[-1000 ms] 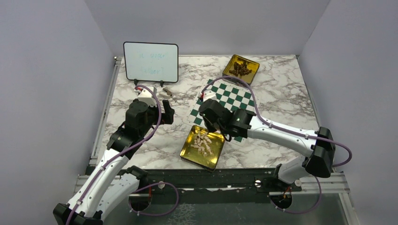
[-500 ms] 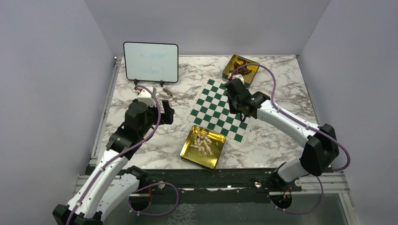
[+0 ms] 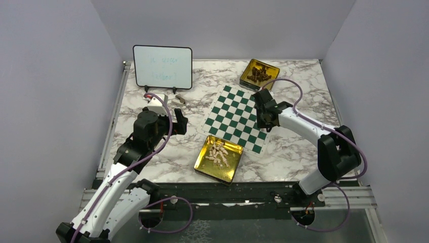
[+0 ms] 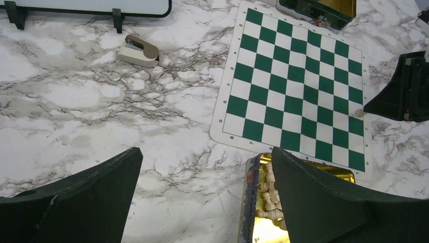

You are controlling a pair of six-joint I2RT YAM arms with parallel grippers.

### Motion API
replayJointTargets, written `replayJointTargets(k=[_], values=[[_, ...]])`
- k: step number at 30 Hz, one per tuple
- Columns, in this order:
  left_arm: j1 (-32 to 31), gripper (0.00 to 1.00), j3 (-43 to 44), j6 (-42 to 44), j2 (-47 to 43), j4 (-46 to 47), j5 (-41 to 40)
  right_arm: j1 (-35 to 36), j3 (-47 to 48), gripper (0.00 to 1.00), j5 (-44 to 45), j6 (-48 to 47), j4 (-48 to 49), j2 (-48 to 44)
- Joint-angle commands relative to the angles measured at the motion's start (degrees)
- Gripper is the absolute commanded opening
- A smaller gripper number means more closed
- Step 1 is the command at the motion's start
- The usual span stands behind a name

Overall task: Set up the chess pieces on the board
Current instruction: Place the chess piece on the chessboard.

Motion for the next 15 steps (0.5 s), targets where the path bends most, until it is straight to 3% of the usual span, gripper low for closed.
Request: replayJointTargets(k=[1,15], values=[[-0.5,0.99,0.5,0.2,-0.9,1.2,-0.6,-2.0,-2.4,0.16,-2.4,1.9,4.1,0.4],[-0.5,0.99,0.5,0.2,-0.9,1.2,-0.6,-5.1,-5.6,0.16,-4.5,3.1,7.8,-1.5]])
